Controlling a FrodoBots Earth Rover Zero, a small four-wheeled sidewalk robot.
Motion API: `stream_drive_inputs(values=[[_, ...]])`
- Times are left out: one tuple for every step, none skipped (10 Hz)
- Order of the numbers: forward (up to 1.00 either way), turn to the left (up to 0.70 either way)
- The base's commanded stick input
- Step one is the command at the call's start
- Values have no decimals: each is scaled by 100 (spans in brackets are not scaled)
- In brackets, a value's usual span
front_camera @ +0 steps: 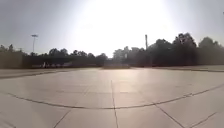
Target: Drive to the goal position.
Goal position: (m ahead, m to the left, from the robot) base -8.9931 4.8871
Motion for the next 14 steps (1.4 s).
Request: stream_drive_inputs(values=[[70, 2], [70, 2], [70, 2], [70, 2], [70, 2], [70, 2], [69, 2], [68, 2], [63, 2], [53, 3], [51, 3], [50, 3], [49, 3], [33, 4]])
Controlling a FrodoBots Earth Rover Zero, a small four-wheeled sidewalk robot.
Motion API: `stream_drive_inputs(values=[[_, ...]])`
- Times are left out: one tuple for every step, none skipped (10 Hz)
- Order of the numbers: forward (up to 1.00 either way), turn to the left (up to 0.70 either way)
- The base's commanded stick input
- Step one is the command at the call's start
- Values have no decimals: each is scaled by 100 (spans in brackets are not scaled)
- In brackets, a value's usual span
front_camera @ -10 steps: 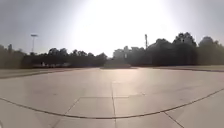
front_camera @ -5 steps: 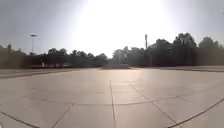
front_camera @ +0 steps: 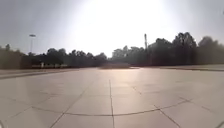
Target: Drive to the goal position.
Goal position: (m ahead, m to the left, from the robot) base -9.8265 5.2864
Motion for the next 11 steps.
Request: stream_drive_inputs(values=[[30, 4], [29, 4], [28, 3], [27, 3], [21, 2], [21, 2], [21, 2], [21, 2], [21, 2], [21, 2], [21, 2]])
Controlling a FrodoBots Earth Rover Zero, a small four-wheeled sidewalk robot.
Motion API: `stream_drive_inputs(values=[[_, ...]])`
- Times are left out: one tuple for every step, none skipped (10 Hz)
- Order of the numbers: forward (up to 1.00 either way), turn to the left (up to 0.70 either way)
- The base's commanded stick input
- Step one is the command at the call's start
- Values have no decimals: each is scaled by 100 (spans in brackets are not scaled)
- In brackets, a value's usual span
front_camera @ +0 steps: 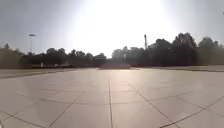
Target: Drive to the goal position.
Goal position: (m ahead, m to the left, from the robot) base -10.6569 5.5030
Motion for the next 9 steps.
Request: stream_drive_inputs(values=[[21, 2], [21, 2], [21, 2], [21, 2], [21, 2], [21, 2], [21, 2], [21, 2], [21, 2]])
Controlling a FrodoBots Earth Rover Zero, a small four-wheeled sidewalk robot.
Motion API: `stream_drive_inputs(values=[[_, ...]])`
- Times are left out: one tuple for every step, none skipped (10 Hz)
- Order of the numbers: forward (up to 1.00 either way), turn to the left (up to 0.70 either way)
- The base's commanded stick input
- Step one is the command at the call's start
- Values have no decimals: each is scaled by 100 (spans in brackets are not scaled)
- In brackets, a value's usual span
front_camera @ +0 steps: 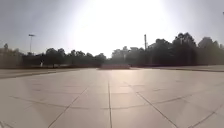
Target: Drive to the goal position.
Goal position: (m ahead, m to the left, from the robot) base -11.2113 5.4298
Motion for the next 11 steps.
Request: stream_drive_inputs(values=[[21, 2], [22, 2], [26, 3], [37, 4], [44, 3], [60, 3], [70, 2], [70, 2], [70, 2], [70, 2], [69, 2]])
